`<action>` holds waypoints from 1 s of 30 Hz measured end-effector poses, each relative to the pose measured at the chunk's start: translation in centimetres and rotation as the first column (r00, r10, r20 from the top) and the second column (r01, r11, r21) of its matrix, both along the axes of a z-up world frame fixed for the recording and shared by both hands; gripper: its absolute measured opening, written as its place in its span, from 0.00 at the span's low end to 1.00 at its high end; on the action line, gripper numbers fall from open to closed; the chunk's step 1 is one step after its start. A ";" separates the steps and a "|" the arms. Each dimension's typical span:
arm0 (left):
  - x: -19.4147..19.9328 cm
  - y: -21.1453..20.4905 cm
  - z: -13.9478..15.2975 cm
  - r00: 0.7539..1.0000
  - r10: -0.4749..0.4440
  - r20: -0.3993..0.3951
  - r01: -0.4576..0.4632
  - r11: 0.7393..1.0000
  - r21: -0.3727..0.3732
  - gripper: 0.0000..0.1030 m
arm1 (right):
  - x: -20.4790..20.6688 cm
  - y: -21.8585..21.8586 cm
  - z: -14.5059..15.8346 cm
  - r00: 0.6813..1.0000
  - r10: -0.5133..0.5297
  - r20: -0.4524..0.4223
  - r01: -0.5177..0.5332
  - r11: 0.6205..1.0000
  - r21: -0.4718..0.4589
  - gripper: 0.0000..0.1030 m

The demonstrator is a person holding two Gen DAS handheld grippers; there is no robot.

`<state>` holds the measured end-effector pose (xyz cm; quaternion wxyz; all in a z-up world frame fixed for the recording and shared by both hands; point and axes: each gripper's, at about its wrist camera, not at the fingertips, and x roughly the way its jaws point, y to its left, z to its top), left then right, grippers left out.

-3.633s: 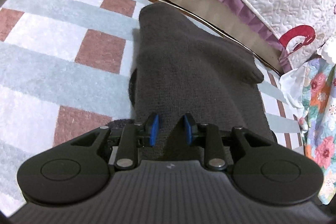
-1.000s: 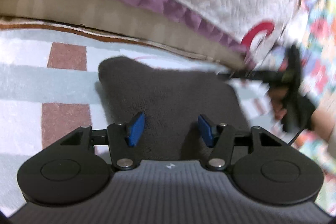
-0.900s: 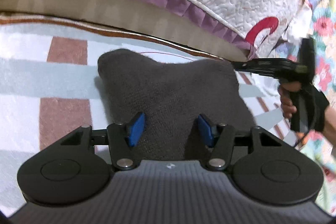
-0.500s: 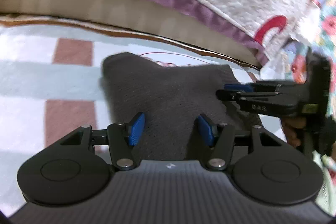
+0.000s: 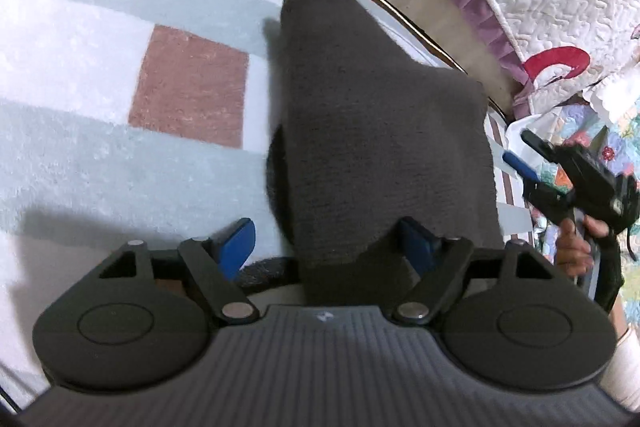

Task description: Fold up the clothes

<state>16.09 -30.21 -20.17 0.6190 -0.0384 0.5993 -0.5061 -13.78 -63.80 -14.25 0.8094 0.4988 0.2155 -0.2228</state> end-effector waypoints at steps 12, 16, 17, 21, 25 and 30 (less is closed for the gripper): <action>-3.5 0.1 -0.2 0.997 -0.036 -0.071 0.037 0.999 0.011 0.72 | 0.8 5.0 -1.9 0.835 0.487 -0.255 -0.504 0.864 -0.002 0.60; -2.3 0.3 0.4 1.000 0.007 0.015 -0.006 0.998 -0.057 0.57 | 0.9 5.0 -1.4 0.805 0.482 -0.346 -0.533 0.844 -0.066 0.66; -2.1 0.4 0.3 1.000 0.008 0.015 -0.007 0.997 -0.073 0.53 | 0.9 4.6 -1.4 0.809 0.472 -0.350 -0.524 0.849 -0.066 0.67; -1.3 0.5 -0.4 0.995 0.040 -0.089 -0.051 0.991 -0.123 0.49 | -0.1 3.5 -3.6 0.872 0.469 -0.142 -0.467 0.883 0.050 0.68; -2.4 -0.5 1.4 0.996 0.024 0.081 -0.013 0.991 -0.132 0.41 | -0.1 4.2 -4.0 0.902 0.428 -0.049 -0.427 0.903 0.038 0.37; -5.1 -0.8 4.2 0.915 -0.027 0.402 0.078 0.991 -0.111 0.40 | 1.5 7.3 1.5 0.849 0.522 -0.076 -0.527 0.836 -0.154 0.26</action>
